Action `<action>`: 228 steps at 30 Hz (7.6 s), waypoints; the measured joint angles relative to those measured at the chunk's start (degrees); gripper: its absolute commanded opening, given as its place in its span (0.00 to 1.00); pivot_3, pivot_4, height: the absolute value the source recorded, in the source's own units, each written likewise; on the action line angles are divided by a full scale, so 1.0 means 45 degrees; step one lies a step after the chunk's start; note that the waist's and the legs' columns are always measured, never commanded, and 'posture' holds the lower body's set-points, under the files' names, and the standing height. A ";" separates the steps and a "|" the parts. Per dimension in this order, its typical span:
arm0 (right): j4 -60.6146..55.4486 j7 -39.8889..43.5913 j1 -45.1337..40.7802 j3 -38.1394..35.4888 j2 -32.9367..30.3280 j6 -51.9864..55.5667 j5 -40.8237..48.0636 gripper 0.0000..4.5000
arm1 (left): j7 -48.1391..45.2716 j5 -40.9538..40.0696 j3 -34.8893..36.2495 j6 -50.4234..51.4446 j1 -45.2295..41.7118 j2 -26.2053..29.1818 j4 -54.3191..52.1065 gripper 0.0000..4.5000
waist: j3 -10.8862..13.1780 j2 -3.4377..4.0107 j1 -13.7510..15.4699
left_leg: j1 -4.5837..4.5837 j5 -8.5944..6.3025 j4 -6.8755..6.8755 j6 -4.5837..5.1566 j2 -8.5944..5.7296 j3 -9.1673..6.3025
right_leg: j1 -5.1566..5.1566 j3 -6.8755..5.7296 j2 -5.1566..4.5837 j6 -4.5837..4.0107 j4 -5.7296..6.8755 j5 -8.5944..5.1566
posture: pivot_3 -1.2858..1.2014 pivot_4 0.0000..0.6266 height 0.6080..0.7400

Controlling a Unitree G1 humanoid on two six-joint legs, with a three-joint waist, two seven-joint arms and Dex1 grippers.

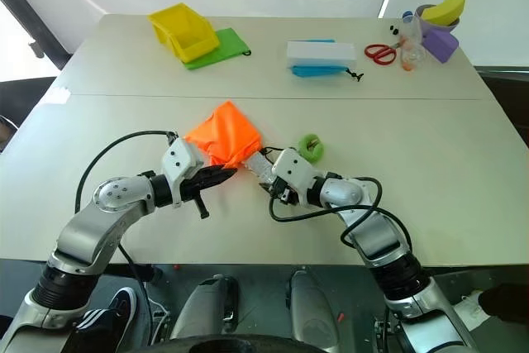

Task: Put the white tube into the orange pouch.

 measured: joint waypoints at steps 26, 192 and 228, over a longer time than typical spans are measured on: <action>0.2298 -0.0349 -0.2222 0.2043 0.1635 -0.1196 -0.2616 0.39 | -0.0282 0.0098 0.0093 -0.0952 0.0870 0.0215 0.0197 0.00 | -0.0003 -0.0004 -0.0325 | 0.0020 0.0002 0.0001 -0.0002 0.0010 -0.0006 | -0.0002 0.0001 0.0009 -0.0009 0.0032 0.0003 | 0.52 0.24 1.00; 0.1058 0.1032 0.1059 -0.3218 -0.2962 -0.2102 0.0063 0.14 | -0.6640 0.1475 -0.4095 -0.0929 -0.9313 -0.2867 1.1956 0.74 | 0.0010 -0.0020 -0.0114 | -0.0025 0.0002 0.0014 -0.0001 -0.0021 -0.0009 | -0.0001 0.0012 0.0012 0.0017 -0.0013 -0.0013 | 0.52 0.24 1.00; 0.1831 0.0284 0.0421 -0.3247 -0.2932 -0.2607 -0.0462 0.14 | -0.7858 0.3396 -0.4263 -0.1898 -0.8652 -0.2427 1.0954 0.23 | 0.0010 -0.0019 -0.0244 | -0.0018 0.0002 0.0012 -0.0001 -0.0017 -0.0022 | -0.0002 0.0010 0.0016 0.0044 0.0014 0.0000 | 0.52 0.24 1.00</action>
